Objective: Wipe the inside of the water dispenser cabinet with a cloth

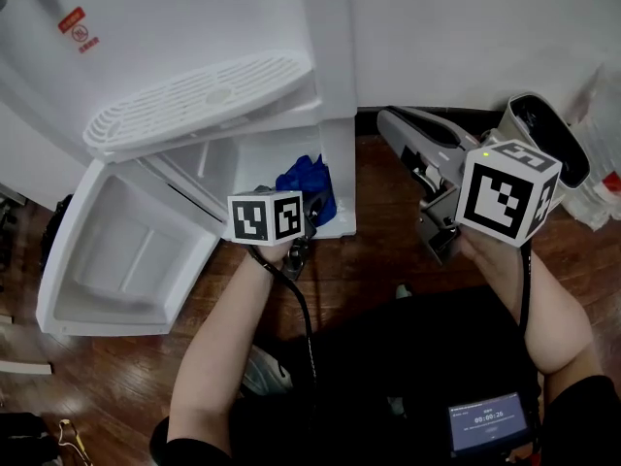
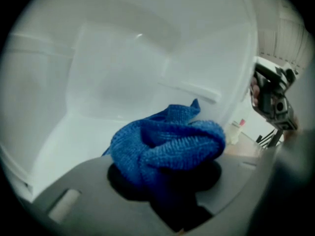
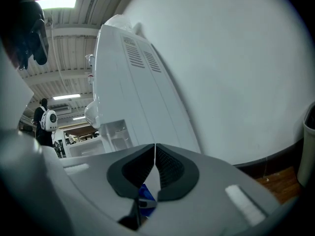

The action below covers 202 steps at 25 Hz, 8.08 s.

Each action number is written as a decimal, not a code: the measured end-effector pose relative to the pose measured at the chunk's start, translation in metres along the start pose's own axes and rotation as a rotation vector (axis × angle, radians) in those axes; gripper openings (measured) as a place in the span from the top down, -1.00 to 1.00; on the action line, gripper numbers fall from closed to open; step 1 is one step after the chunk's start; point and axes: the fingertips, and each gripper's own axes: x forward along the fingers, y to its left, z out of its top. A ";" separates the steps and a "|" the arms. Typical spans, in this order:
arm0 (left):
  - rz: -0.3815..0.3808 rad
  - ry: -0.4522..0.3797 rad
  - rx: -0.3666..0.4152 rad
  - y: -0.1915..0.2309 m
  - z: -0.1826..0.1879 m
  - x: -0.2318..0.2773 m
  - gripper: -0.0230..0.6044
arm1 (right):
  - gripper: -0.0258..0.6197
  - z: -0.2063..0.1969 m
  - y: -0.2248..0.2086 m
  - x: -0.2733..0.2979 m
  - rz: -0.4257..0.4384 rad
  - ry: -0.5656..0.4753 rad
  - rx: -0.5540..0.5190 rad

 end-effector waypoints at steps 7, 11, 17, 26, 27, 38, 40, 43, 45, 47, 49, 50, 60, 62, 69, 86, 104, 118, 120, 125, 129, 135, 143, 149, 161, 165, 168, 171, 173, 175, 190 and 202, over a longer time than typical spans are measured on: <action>0.473 -0.082 0.028 0.097 -0.009 -0.069 0.41 | 0.88 -0.004 -0.003 0.000 -0.013 0.011 -0.002; 0.545 -0.091 -0.022 0.121 -0.015 -0.086 0.42 | 0.88 -0.003 -0.004 -0.002 -0.015 0.010 -0.003; 0.571 -0.101 0.152 0.115 0.031 -0.053 0.42 | 0.88 -0.003 0.000 -0.001 -0.005 0.016 0.003; 0.582 -0.039 0.211 0.133 0.064 -0.002 0.42 | 0.88 -0.004 0.003 0.004 0.038 0.022 0.033; 0.537 -0.026 0.232 0.121 0.061 0.006 0.42 | 0.88 -0.002 0.005 0.005 0.042 0.018 0.026; 0.228 -0.037 0.516 0.007 0.026 -0.006 0.45 | 0.88 -0.006 -0.003 0.000 0.005 0.021 0.011; 0.364 -0.027 0.894 -0.004 0.036 -0.027 0.45 | 0.88 -0.005 -0.003 0.000 0.005 0.015 0.008; 0.521 -0.025 1.413 -0.033 0.054 -0.054 0.45 | 0.88 -0.004 -0.002 0.000 0.002 0.010 0.009; 0.551 -0.003 1.588 -0.050 0.057 -0.059 0.45 | 0.88 -0.004 0.000 0.000 0.006 0.014 0.011; 0.628 0.047 1.718 -0.047 0.067 -0.055 0.45 | 0.88 -0.003 0.002 0.000 0.013 0.016 0.008; 0.756 0.085 1.822 -0.030 0.090 -0.050 0.45 | 0.88 -0.003 0.002 0.000 0.017 0.018 0.009; 0.805 0.090 1.841 -0.022 0.103 -0.047 0.45 | 0.88 -0.004 0.001 0.000 0.018 0.019 0.012; 0.786 -0.016 1.731 -0.004 0.142 -0.007 0.45 | 0.88 -0.004 0.005 0.002 0.053 0.020 0.029; 0.760 0.014 1.741 0.002 0.126 0.000 0.45 | 0.88 -0.004 0.003 0.002 0.048 0.016 0.037; 0.605 0.001 1.593 -0.009 0.045 -0.007 0.45 | 0.88 -0.004 0.002 0.001 0.049 0.017 0.053; 0.626 0.023 1.652 0.022 0.066 0.036 0.45 | 0.88 -0.006 -0.001 0.001 0.053 0.025 0.074; 0.511 -0.360 0.707 -0.010 0.111 -0.074 0.46 | 0.88 -0.009 -0.004 0.002 0.025 0.037 0.046; 0.293 -1.065 -0.611 0.083 0.139 -0.189 0.46 | 0.88 -0.014 0.002 0.006 0.040 0.060 0.040; 0.277 -1.059 -0.609 0.094 0.151 -0.176 0.46 | 0.88 -0.015 0.001 0.006 0.040 0.060 0.043; 0.222 -1.058 -0.622 0.115 0.171 -0.149 0.46 | 0.88 -0.018 0.001 0.008 0.052 0.068 0.056; 0.243 -1.006 -0.629 0.124 0.173 -0.124 0.47 | 0.88 -0.019 0.008 0.010 0.076 0.079 0.041; 0.199 -1.038 -0.846 0.123 0.126 -0.134 0.47 | 0.88 -0.022 0.007 0.011 0.069 0.089 0.038; 0.212 -1.098 -0.983 0.125 0.067 -0.161 0.47 | 0.88 -0.022 0.008 0.011 0.064 0.089 0.033; 0.313 -0.917 -0.809 0.149 0.107 -0.106 0.47 | 0.88 -0.020 0.007 0.011 0.063 0.083 0.027; 0.366 -0.845 -1.004 0.157 0.043 -0.091 0.48 | 0.88 -0.023 0.014 0.013 0.094 0.098 0.028; 0.359 -0.889 -1.053 0.159 0.039 -0.098 0.48 | 0.88 -0.022 0.018 0.013 0.101 0.098 0.022; 0.386 -0.843 -0.993 0.172 0.053 -0.086 0.48 | 0.88 -0.023 0.016 0.013 0.098 0.097 0.027; 0.377 -0.796 -0.964 0.175 0.059 -0.073 0.48 | 0.88 -0.023 0.014 0.013 0.097 0.096 0.033; 0.372 -0.787 -0.908 0.166 0.066 -0.076 0.48 | 0.88 -0.022 0.015 0.013 0.105 0.095 0.035; 0.350 -0.809 -0.813 0.148 0.086 -0.087 0.48 | 0.88 -0.021 0.018 0.013 0.117 0.094 0.034; 0.491 -1.022 -0.275 0.080 0.172 -0.184 0.48 | 0.88 -0.023 0.029 0.012 0.157 0.103 0.019; 0.573 -0.630 0.417 0.032 0.192 -0.087 0.47 | 0.88 -0.020 0.015 0.011 0.114 0.082 0.044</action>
